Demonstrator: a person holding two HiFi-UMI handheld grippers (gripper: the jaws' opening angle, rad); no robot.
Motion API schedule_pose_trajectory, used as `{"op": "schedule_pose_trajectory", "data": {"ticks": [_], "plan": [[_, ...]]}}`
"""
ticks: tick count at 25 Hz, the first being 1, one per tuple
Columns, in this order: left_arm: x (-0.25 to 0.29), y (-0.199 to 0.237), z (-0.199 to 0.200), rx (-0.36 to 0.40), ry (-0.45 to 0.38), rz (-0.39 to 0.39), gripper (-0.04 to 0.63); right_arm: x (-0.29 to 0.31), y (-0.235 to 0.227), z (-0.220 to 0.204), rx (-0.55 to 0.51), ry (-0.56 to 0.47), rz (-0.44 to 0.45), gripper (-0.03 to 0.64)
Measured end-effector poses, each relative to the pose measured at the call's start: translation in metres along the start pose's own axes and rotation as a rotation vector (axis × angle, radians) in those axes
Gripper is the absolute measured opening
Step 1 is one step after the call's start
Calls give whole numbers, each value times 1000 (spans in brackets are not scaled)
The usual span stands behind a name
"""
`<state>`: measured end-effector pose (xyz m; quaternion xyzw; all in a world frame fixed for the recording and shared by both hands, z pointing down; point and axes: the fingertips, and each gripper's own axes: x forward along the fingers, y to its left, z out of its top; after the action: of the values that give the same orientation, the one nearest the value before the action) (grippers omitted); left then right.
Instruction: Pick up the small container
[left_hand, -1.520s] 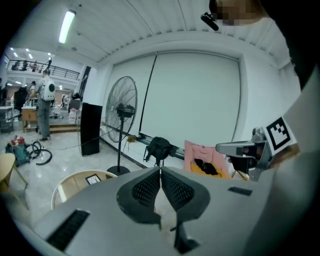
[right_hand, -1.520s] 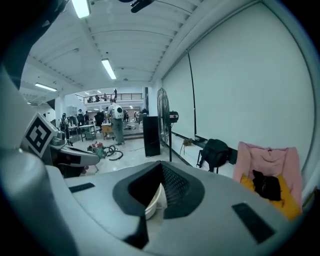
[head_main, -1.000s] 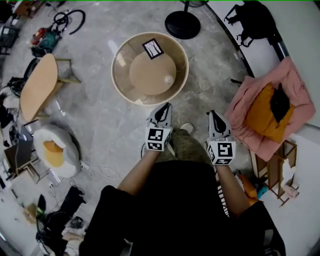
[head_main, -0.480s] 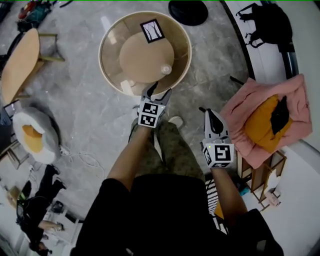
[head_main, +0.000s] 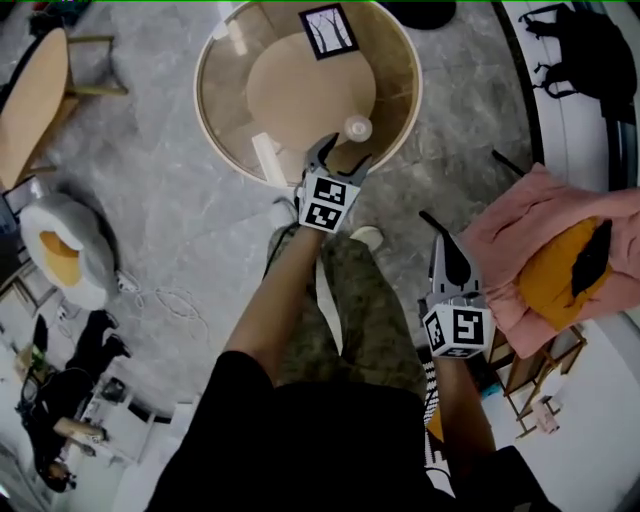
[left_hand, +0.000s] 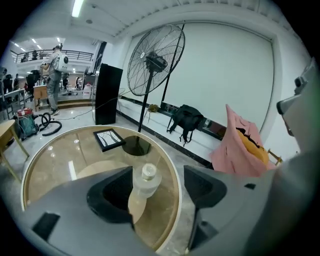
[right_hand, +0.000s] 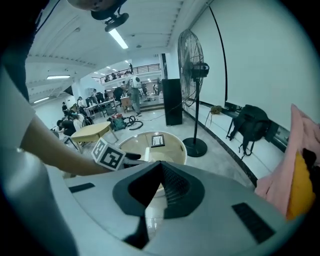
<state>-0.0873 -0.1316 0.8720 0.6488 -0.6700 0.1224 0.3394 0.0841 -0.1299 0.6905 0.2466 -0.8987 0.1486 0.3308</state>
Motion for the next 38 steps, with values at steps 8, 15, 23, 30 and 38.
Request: {"op": "schedule_pose_trajectory", "data": {"ticks": [8,15,23,30,38], "plan": [[52,32,-19,-41,-45,35,334,16,9,-57,-18,73,68,15],[82,24,-36,90,-35,14,356,28,-17,-90,3,102,35,15],[102,34,-46,91,-32,39,356,31,-24,-120,33,138,23,15],[112,36,-43,89,-60,46,356,29,-32,-138,58,163,0,15],[109,37,-41,111,-81,46,354,29,-29,-142,69,167,-17,15]]}}
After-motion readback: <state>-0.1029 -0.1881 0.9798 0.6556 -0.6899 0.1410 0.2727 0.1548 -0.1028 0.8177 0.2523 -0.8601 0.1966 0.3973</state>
